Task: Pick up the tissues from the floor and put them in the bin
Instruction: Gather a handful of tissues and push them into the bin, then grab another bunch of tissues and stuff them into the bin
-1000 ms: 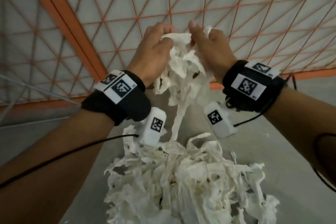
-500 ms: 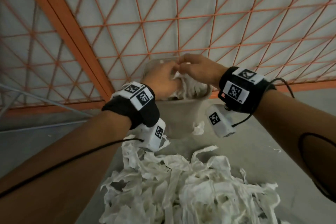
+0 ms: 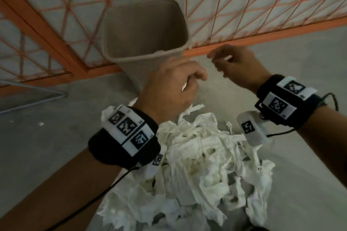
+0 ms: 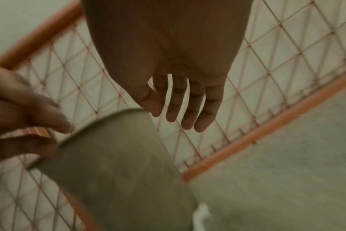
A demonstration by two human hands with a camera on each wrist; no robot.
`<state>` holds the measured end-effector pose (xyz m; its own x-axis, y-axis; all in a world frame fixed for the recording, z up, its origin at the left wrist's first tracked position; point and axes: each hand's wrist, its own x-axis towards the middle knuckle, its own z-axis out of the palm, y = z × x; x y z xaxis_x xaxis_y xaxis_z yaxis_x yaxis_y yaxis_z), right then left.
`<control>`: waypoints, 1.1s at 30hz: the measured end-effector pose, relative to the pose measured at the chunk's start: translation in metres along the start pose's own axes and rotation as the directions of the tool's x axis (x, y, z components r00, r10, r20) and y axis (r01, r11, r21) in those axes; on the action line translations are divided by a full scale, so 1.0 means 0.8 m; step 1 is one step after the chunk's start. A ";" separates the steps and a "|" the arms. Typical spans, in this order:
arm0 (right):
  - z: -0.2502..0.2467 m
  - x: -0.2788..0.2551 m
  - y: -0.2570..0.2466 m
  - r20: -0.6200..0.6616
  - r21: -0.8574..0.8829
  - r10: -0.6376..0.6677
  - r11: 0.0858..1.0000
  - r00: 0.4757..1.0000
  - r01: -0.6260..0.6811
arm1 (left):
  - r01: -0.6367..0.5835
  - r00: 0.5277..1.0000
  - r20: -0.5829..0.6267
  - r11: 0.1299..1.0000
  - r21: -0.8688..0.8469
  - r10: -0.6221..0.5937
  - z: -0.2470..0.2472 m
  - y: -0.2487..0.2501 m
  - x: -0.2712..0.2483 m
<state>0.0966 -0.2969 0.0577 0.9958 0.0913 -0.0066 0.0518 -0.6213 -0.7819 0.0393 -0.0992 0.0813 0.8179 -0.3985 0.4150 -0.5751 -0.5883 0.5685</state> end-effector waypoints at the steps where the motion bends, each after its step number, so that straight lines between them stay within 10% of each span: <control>1: 0.006 -0.013 0.020 0.062 -0.068 0.058 0.996 0.996 -0.054 | 0.089 0.989 0.121 0.996 0.008 -0.089 0.026 -0.017 -0.004; 5: 0.040 -0.063 0.081 0.313 -0.349 0.185 0.934 0.931 -0.069 | 0.344 0.767 0.502 0.917 0.203 -0.399 0.106 -0.085 -0.009; 10: 0.079 -0.088 0.117 0.469 -0.469 0.234 0.883 0.852 0.016 | 0.331 0.554 0.665 0.865 0.377 -0.502 0.156 -0.124 -0.007; 18: 0.106 -0.077 0.125 0.490 -0.459 0.215 0.888 0.845 0.041 | 0.350 0.665 0.575 0.879 0.324 -0.477 0.143 -0.130 -0.026; 26: 0.059 -0.085 0.085 0.300 -0.127 0.409 0.913 0.862 -0.389 | 0.523 0.780 0.355 0.848 0.084 -0.516 0.055 -0.060 -0.032; 33: 0.095 -0.141 0.090 0.481 -0.352 0.303 0.926 0.823 -0.136 | 0.294 0.567 0.628 0.843 0.450 -0.533 0.097 -0.029 -0.113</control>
<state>-0.0174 -0.2931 -0.0450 0.7990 0.2608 -0.5419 -0.0606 -0.8615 -0.5041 -0.0198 -0.1039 -0.0243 0.7812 -0.3543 -0.5139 -0.2364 -0.9299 0.2816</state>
